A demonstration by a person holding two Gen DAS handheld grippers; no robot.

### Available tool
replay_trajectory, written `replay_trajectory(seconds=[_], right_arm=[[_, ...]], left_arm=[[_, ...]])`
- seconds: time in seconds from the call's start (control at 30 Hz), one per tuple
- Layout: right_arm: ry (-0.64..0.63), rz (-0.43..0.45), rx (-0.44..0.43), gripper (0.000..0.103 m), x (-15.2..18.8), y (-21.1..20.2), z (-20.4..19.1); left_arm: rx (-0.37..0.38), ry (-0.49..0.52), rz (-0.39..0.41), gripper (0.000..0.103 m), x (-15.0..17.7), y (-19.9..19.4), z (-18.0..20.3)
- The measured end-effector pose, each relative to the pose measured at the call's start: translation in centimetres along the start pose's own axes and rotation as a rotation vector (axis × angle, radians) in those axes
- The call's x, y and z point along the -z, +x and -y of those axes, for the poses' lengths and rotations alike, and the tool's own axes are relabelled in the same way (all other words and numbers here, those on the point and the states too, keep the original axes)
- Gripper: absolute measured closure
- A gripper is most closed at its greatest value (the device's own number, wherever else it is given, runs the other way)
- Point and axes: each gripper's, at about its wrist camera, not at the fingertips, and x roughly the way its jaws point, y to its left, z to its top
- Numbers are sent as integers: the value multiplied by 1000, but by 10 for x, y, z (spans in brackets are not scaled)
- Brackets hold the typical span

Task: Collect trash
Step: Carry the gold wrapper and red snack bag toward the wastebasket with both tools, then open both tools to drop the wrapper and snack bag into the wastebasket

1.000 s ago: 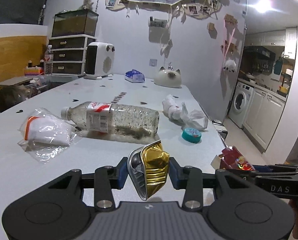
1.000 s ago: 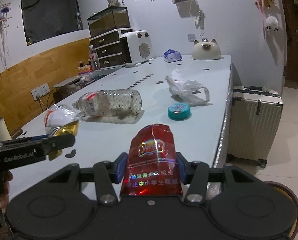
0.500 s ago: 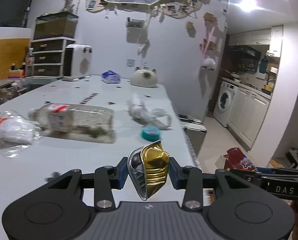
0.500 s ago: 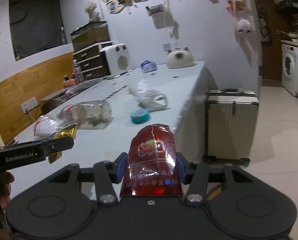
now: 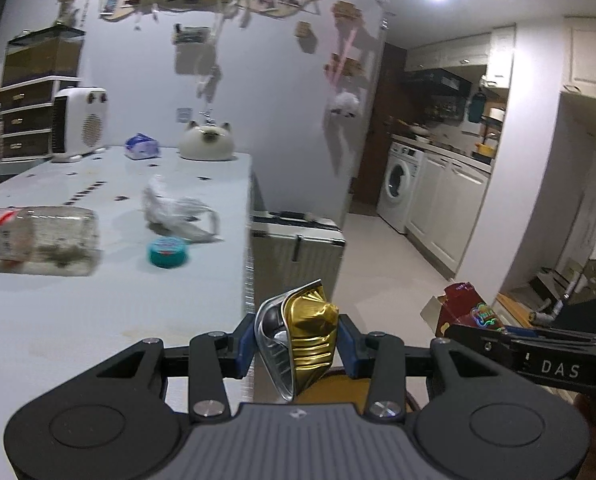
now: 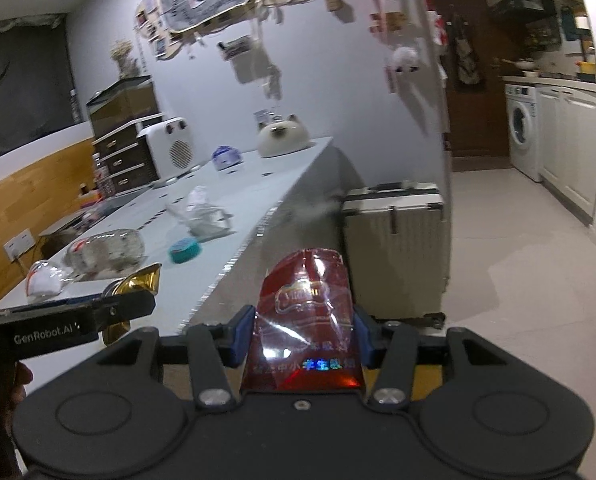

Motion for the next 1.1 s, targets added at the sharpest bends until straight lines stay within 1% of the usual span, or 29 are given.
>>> replay_trajectory(seconds=[0.13,0.33,0.6,0.7,0.9,1.1], right_arm=[[28,-4,31,51,7,-6,24],[67,-30,76,51,19,-6,56],[122,-105,137,51,42,18,91],[154,-148,167,51,55,30,105],[209,-233,184,51,75,62,125],[279,-318,184,51,89,101,139]], left_arm=[[31,3,-21,60,7,11,22],[60,-7,-79,60,23,41,48],[64,-33,-175,60,55,92,69],[69,-61,-209,60,69,114,69],[53,-112,-297,60,94,164,57],[74,-199,-429,60,126,215,40]])
